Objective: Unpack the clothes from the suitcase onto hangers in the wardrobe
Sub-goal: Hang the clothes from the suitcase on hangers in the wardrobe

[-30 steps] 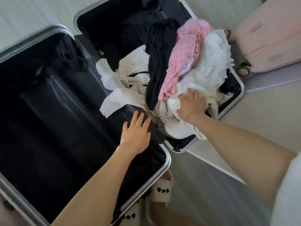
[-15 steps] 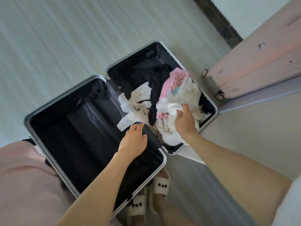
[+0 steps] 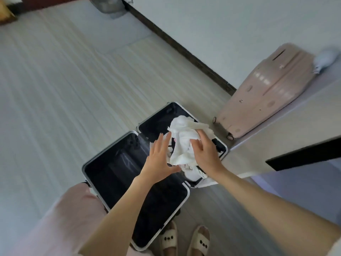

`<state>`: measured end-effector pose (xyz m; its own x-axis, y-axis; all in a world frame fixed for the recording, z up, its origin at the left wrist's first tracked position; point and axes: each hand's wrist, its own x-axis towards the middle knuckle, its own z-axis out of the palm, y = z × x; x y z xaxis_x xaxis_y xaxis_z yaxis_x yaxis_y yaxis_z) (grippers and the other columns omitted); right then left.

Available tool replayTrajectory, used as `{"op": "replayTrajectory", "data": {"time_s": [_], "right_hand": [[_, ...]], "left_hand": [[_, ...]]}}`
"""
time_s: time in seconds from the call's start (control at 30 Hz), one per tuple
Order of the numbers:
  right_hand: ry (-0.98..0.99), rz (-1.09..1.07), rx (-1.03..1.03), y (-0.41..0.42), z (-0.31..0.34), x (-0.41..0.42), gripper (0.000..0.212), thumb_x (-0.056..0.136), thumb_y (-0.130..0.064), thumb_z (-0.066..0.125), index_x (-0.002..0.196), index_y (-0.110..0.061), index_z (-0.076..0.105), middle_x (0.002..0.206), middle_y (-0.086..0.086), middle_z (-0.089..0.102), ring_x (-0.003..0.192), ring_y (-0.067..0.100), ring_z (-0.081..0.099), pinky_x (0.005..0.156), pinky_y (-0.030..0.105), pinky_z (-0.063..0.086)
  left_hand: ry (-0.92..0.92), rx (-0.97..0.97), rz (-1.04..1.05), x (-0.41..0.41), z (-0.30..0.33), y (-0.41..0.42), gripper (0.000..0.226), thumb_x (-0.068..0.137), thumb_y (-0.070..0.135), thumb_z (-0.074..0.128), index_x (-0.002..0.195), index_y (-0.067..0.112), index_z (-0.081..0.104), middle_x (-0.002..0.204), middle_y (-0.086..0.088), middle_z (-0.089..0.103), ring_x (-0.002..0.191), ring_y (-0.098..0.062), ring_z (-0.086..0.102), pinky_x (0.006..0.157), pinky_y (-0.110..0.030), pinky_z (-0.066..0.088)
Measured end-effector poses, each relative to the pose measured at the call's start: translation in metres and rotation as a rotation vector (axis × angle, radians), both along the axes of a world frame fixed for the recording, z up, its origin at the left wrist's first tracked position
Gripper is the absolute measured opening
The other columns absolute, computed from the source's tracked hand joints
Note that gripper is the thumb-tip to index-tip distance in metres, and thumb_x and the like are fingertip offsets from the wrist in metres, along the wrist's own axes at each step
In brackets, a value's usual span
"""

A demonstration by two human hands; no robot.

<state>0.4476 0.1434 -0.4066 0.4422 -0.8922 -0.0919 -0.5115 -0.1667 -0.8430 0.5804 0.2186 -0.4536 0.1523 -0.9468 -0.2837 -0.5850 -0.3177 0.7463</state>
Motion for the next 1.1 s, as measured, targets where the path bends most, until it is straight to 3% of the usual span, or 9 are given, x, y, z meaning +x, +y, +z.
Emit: {"op": "replayTrajectory", "data": {"time_s": [0.1, 0.2, 0.27, 0.37, 0.47, 0.6, 0.73, 0.87, 1.1], "right_hand": [[-0.025, 0.128, -0.022, 0.016, 0.042, -0.025, 0.018, 0.094, -0.007, 0.042, 0.101, -0.017, 0.054, 0.066, 0.008, 0.054, 0.053, 0.008, 0.041, 0.06, 0.02, 0.038], [-0.014, 0.236, -0.026, 0.026, 0.076, -0.046, 0.023, 0.095, -0.005, 0.042, 0.114, -0.003, 0.055, 0.089, 0.011, 0.064, 0.08, 0.014, 0.055, 0.088, 0.021, 0.038], [-0.037, 0.265, -0.032, 0.029, 0.095, -0.07, 0.02, 0.094, -0.008, 0.041, 0.107, -0.003, 0.056, 0.091, 0.006, 0.063, 0.085, 0.016, 0.055, 0.079, 0.023, 0.041], [-0.019, 0.289, -0.038, 0.038, 0.115, -0.116, 0.017, 0.094, -0.009, 0.042, 0.088, -0.015, 0.057, 0.078, 0.004, 0.058, 0.074, 0.009, 0.053, 0.07, 0.021, 0.041], [-0.051, 0.267, -0.057, 0.05, 0.135, -0.169, 0.037, 0.093, -0.001, 0.043, 0.069, -0.03, 0.045, 0.059, -0.017, 0.051, 0.059, -0.004, 0.046, 0.06, 0.01, 0.035], [-0.061, 0.121, -0.107, 0.054, 0.159, -0.246, 0.025, 0.087, -0.016, 0.042, 0.076, 0.004, 0.051, 0.062, -0.004, 0.041, 0.057, 0.003, 0.035, 0.055, 0.018, 0.03], [-0.106, -0.133, -0.221, 0.048, 0.189, -0.326, 0.031, 0.092, -0.014, 0.046, 0.063, -0.019, 0.036, 0.058, -0.008, 0.032, 0.05, 0.001, 0.034, 0.053, 0.015, 0.03], [-0.236, -0.378, -0.289, 0.037, 0.222, -0.385, 0.022, 0.094, -0.004, 0.043, 0.074, -0.011, 0.046, 0.061, -0.008, 0.038, 0.049, -0.004, 0.04, 0.054, 0.011, 0.032], [-0.427, -0.751, -0.42, 0.01, 0.298, -0.475, 0.018, 0.096, -0.013, 0.042, 0.08, -0.009, 0.048, 0.064, -0.006, 0.042, 0.053, -0.004, 0.042, 0.051, 0.007, 0.032]], "left_hand": [[-0.034, 0.008, -0.05, -0.017, 0.021, 0.006, 0.12, 0.065, 0.046, 0.077, 0.144, 0.036, -0.013, 0.157, 0.007, -0.012, 0.144, -0.018, -0.012, 0.117, -0.051, 0.011], [-0.072, -0.016, -0.094, -0.041, 0.046, 0.007, 0.109, 0.066, 0.054, 0.072, 0.148, 0.03, 0.005, 0.156, 0.007, 0.003, 0.144, -0.016, -0.005, 0.118, -0.047, 0.012], [0.043, -0.029, -0.085, -0.066, 0.075, 0.009, 0.081, 0.075, 0.043, 0.071, 0.142, 0.022, 0.03, 0.138, 0.009, 0.036, 0.136, -0.009, 0.022, 0.115, -0.039, 0.023], [0.133, 0.05, -0.116, -0.109, 0.109, 0.019, 0.035, 0.09, 0.029, 0.059, 0.12, 0.011, 0.055, 0.101, 0.0, 0.061, 0.098, -0.015, 0.056, 0.087, -0.028, 0.042], [0.121, 0.039, -0.133, -0.157, 0.125, 0.031, 0.029, 0.097, 0.028, 0.047, 0.116, 0.01, 0.059, 0.113, -0.01, 0.064, 0.107, -0.024, 0.057, 0.08, -0.023, 0.037], [0.115, 0.012, -0.231, -0.231, 0.141, 0.034, 0.029, 0.097, 0.031, 0.045, 0.118, 0.016, 0.058, 0.112, -0.004, 0.064, 0.11, -0.021, 0.056, 0.084, -0.026, 0.039], [0.191, -0.081, -0.278, -0.308, 0.18, 0.016, 0.027, 0.097, 0.026, 0.046, 0.116, 0.012, 0.058, 0.105, -0.005, 0.064, 0.099, -0.017, 0.058, 0.079, -0.02, 0.04], [0.204, -0.149, -0.306, -0.36, 0.226, -0.011, 0.022, 0.095, 0.03, 0.05, 0.106, 0.013, 0.058, 0.082, 0.006, 0.055, 0.069, -0.008, 0.051, 0.058, -0.01, 0.04], [0.312, -0.293, -0.39, -0.447, 0.327, -0.061, 0.024, 0.094, 0.03, 0.053, 0.101, 0.008, 0.06, 0.085, -0.001, 0.055, 0.073, -0.012, 0.051, 0.067, -0.018, 0.042]]}}
